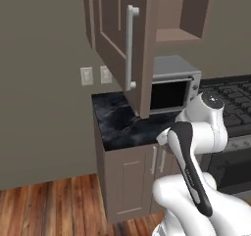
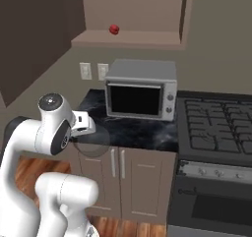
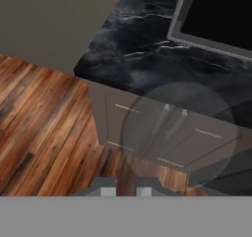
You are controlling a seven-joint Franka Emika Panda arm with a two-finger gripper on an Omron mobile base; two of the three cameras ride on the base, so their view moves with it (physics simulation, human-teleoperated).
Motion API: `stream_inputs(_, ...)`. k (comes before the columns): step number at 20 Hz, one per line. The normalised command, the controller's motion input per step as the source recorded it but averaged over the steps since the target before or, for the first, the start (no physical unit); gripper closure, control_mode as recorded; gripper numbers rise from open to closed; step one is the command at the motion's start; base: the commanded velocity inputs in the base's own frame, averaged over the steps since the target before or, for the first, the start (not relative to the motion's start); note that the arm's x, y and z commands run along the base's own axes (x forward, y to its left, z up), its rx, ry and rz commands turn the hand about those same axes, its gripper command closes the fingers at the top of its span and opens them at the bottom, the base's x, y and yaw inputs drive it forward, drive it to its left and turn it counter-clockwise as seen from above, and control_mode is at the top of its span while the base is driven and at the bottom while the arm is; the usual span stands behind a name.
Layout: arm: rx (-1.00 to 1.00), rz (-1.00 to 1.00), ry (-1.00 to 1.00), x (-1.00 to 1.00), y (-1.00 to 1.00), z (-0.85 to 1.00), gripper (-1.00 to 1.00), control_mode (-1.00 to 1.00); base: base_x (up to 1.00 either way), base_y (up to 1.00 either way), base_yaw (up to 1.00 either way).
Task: Pick the candle and jar from the dining table and place them in the open cabinet. Close the cabinet after placing the objects.
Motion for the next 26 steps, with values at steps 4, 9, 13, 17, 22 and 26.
stream_inputs(4, 0.00, 0.00, 0.00, 0.00, 0.00, 0.00, 1.00, 1.00, 0.00, -0.33, 0.25)
stream_inputs(9, 0.00, 0.00, 0.00, 0.00, 0.00, 0.00, 1.00, 1.00, 0.00, -0.46, 0.19)
stream_inputs(13, 0.00, 0.00, 0.00, 0.00, 0.00, 0.00, 1.00, 1.00, -0.03, -0.48, 0.08)
stream_inputs(17, 0.00, 0.00, 0.00, 0.00, 0.00, 0.00, 1.00, 1.00, 0.00, -0.21, 0.01)
stream_inputs(22, 0.00, 0.00, 0.00, 0.00, 0.00, 0.00, 1.00, 1.00, 0.31, -0.05, 0.00)
stream_inputs(26, 0.00, 0.00, 0.00, 0.00, 0.00, 0.00, 1.00, 1.00, 0.43, -0.03, 0.00)
